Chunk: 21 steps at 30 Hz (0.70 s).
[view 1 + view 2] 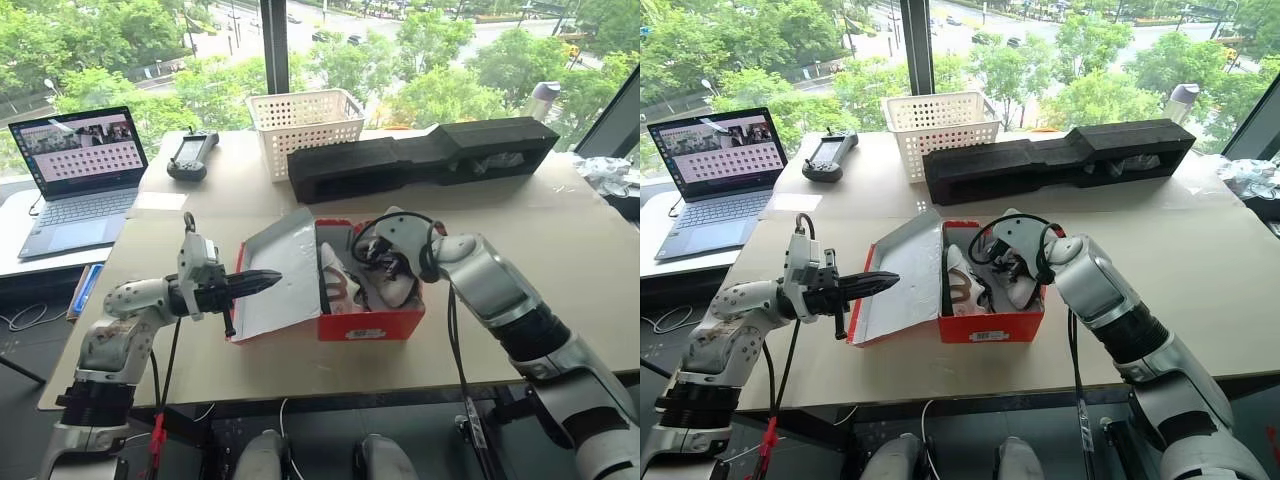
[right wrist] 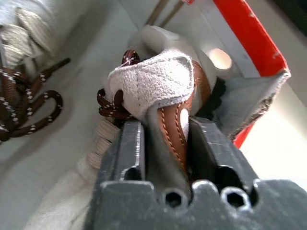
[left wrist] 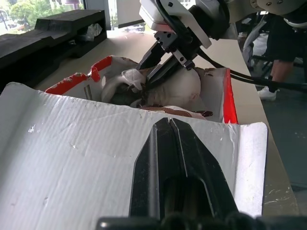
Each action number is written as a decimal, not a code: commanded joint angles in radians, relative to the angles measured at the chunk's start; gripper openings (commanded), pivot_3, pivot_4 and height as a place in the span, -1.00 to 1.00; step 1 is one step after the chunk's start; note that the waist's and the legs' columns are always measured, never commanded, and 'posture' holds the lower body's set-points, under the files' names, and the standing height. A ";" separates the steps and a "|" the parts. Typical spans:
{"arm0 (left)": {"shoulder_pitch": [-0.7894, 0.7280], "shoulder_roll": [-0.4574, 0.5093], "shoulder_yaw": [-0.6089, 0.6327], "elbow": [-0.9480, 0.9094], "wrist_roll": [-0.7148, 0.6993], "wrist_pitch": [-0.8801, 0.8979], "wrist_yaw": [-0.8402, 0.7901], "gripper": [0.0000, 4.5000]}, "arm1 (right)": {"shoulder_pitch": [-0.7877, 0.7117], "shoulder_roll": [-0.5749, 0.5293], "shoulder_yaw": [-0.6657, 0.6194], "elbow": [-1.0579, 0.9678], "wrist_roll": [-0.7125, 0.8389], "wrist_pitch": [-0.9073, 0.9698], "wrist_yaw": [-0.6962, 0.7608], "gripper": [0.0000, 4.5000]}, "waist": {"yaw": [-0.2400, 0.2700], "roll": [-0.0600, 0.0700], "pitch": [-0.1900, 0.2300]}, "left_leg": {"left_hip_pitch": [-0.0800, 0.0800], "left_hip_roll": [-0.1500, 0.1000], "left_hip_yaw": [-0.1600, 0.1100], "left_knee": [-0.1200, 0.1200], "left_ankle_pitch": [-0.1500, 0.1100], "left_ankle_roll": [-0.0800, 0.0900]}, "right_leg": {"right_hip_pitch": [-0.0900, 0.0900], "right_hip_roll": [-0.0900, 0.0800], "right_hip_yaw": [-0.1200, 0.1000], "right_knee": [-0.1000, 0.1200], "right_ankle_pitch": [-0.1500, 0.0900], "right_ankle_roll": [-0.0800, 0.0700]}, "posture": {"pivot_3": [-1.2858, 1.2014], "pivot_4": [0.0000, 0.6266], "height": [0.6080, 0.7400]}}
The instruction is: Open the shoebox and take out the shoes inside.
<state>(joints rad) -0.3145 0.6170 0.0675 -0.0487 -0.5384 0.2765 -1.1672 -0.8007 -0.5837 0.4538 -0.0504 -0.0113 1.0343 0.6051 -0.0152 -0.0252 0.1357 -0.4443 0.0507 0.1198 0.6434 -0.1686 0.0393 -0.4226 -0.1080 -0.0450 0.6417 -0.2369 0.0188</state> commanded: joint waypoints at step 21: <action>-0.022 -0.022 0.004 -0.005 0.009 -0.024 0.018 -1.00 | -0.096 0.107 -0.281 -0.112 0.165 0.291 0.038 -0.99 | 0.001 0.004 0.003 | -0.017 -0.001 0.002 -0.002 0.005 0.009 | -0.014 0.000 -0.006 0.000 0.005 0.006 | 0.03 -0.52 0.90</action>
<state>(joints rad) -0.3161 0.6044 0.0617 -0.0466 -0.5284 0.2821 -1.1570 -0.8630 -0.4750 0.2303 -0.1198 0.1149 1.3050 0.6314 -0.0147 -0.0210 0.1392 -0.4615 0.0499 0.1217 0.6410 -0.1641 0.0481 -0.4364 -0.1075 -0.0513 0.6420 -0.2319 0.0246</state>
